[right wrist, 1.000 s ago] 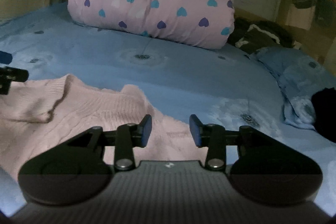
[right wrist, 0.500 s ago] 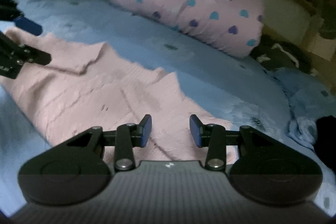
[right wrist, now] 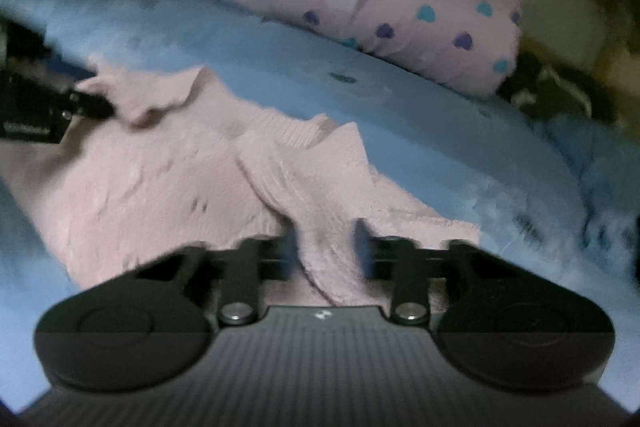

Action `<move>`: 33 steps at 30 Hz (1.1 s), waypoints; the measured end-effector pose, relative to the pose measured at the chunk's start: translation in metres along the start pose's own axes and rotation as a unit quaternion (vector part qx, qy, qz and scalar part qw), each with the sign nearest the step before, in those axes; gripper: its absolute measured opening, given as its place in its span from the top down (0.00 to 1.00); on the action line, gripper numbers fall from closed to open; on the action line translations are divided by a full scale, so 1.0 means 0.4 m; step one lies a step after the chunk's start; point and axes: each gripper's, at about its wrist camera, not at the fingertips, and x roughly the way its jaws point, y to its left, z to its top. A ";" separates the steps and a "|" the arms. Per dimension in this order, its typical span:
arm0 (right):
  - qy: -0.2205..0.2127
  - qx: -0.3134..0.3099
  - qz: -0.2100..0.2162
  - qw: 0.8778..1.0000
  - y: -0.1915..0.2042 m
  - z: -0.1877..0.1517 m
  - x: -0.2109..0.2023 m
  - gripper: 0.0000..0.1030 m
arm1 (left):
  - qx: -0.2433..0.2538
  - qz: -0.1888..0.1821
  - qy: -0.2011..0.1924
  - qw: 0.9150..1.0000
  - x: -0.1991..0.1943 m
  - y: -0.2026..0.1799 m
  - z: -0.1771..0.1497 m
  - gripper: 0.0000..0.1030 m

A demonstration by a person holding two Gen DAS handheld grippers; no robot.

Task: Fold small clothes
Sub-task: 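Grasp the folded cardigan edge with the left tool while the right tool grasps it, then fold the held edge over the cardigan with both tools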

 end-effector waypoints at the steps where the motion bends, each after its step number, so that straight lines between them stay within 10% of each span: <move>1: -0.002 0.020 0.000 1.000 -0.007 -0.001 0.004 0.87 | -0.014 0.004 -0.001 1.000 0.004 0.015 0.005 0.81; 19: 0.004 0.191 -0.139 0.972 -0.241 -0.036 0.051 0.86 | -0.090 0.106 0.026 0.990 0.073 0.184 0.007 0.78; 33: -0.018 0.229 -0.078 0.970 -0.245 -0.003 -0.113 0.86 | -0.193 0.005 0.005 0.981 -0.071 0.221 0.010 0.77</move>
